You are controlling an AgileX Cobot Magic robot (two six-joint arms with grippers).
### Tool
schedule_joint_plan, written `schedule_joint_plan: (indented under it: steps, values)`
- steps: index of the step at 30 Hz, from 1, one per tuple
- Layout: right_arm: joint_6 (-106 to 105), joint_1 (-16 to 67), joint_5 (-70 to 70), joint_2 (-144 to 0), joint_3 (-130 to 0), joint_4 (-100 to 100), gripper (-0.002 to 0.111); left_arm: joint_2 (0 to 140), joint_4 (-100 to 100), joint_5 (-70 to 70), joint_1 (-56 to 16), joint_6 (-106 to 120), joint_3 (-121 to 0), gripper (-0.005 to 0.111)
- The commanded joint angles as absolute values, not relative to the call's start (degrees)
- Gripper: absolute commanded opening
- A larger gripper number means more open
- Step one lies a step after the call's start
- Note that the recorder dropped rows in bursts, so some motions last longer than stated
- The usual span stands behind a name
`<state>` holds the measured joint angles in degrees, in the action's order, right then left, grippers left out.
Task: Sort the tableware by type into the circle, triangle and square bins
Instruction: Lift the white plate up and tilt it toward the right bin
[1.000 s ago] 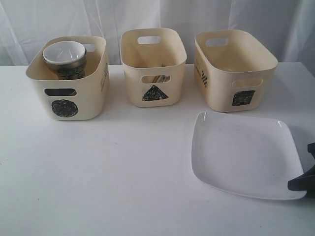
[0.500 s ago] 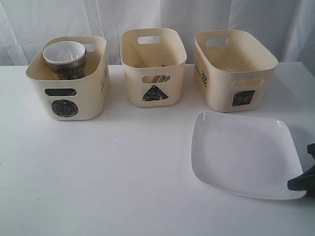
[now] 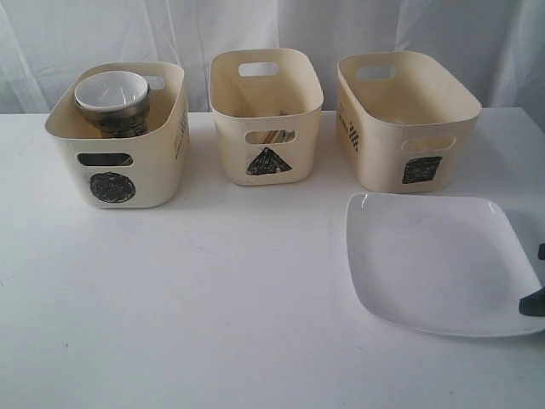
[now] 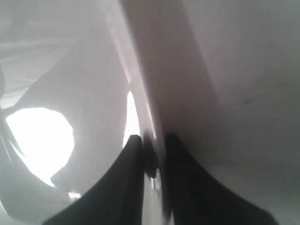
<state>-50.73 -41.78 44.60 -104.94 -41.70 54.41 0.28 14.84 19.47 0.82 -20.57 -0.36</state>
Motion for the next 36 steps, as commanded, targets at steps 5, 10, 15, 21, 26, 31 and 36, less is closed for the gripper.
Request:
schedule_joint_plan:
  steps: [5, 10, 15, 21, 26, 31, 36]
  values:
    - [-52.7, -41.5, 40.6, -96.4, -41.2, 50.2, 0.000, 0.0, 14.6, 21.1, 0.4, -20.7, 0.0, 0.000]
    - [-52.1, -41.5, 43.7, -89.8, -41.2, 47.8, 0.000, 0.0, 14.6, 21.1, 0.4, -20.7, 0.0, 0.000]
    - [-52.1, -41.5, 48.2, -84.5, -41.2, 48.1, 0.000, 0.0, 14.6, 21.1, 0.4, -20.7, 0.0, 0.000]
    - [-52.3, -41.5, 56.8, -82.1, -42.1, 50.3, 0.000, 0.0, 14.6, 21.1, 0.4, -20.7, 0.0, 0.000]
    - [-51.2, -41.5, 66.6, -81.7, -46.6, 54.6, 0.000, 0.0, 14.6, 21.1, 0.4, -20.7, 0.0, 0.000]
    - [-49.8, -41.5, 70.0, -80.8, -51.9, 68.2, 0.000, 0.0, 14.6, 21.1, 0.4, -20.7, 0.0, 0.000]
    - [-52.7, -41.5, 69.6, -80.8, -52.3, 94.5, 0.000, 0.0, 14.6, 21.1, 0.4, -20.7, 0.0, 0.000]
